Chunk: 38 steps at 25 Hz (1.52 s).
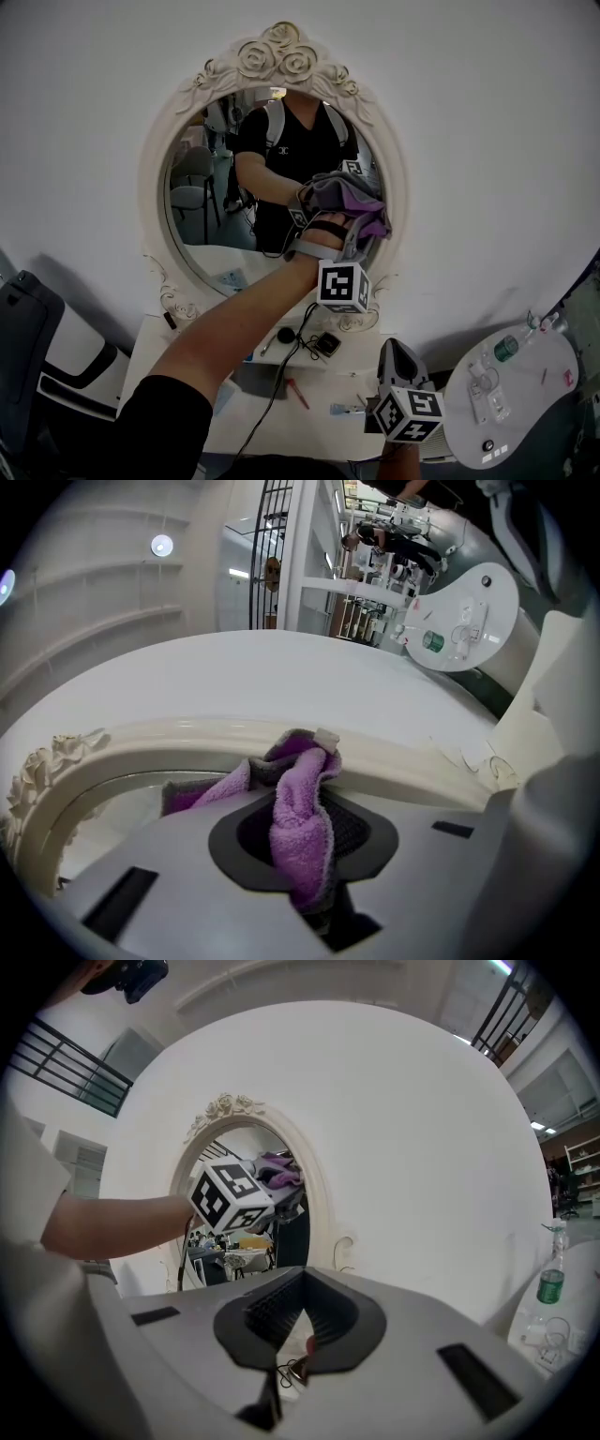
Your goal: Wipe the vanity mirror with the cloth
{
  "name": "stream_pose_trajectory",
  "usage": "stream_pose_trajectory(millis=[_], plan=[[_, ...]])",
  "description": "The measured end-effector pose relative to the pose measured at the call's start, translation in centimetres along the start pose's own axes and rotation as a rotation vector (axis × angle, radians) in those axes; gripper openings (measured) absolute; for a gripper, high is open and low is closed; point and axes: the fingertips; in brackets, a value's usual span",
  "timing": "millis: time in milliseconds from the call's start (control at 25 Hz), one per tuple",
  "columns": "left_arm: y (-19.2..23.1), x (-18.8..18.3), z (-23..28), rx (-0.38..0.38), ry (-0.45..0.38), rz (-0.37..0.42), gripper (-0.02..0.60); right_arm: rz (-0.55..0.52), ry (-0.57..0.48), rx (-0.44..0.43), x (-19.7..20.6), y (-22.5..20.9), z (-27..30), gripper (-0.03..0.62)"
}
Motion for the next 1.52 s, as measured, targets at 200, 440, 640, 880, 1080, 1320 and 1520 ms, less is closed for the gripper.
stream_pose_trajectory(millis=[200, 440, 640, 880, 1080, 1320, 1520], plan=[[-3.3, 0.4, 0.1, 0.026, 0.003, -0.006, 0.066, -0.018, 0.005, 0.006, -0.1, -0.1, -0.2, 0.003], [-5.8, 0.8, -0.1, 0.054, 0.008, 0.004, 0.066, -0.033, 0.003, -0.008, -0.4, 0.4, -0.1, 0.003], [-9.3, 2.1, -0.4, 0.095, 0.026, 0.003, 0.066, -0.039, -0.012, -0.011, -1.0, 0.6, -0.1, 0.003], [-13.9, 4.4, -1.4, 0.129, 0.077, 0.041, 0.066, -0.061, -0.029, 0.002, -1.4, 0.5, -0.8, 0.003], [-19.7, 8.7, -3.2, 0.225, 0.176, 0.057, 0.064, -0.064, -0.037, 0.010, -1.7, 0.3, -1.3, 0.003], [-24.9, 15.2, -6.2, 0.350, 0.329, 0.061, 0.064, -0.070, -0.026, -0.021, -1.4, 1.5, -0.9, 0.003], [-26.3, 19.4, -8.9, 0.476, 0.463, -0.122, 0.064, -0.079, -0.019, -0.065, -1.2, 3.2, -0.4, 0.003]])
Point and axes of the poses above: the fingertips, and each gripper's own axes: z forward along the fingers, y to its left, x out of its underside, and after that the axes turned 5 degrees about y, right-handed
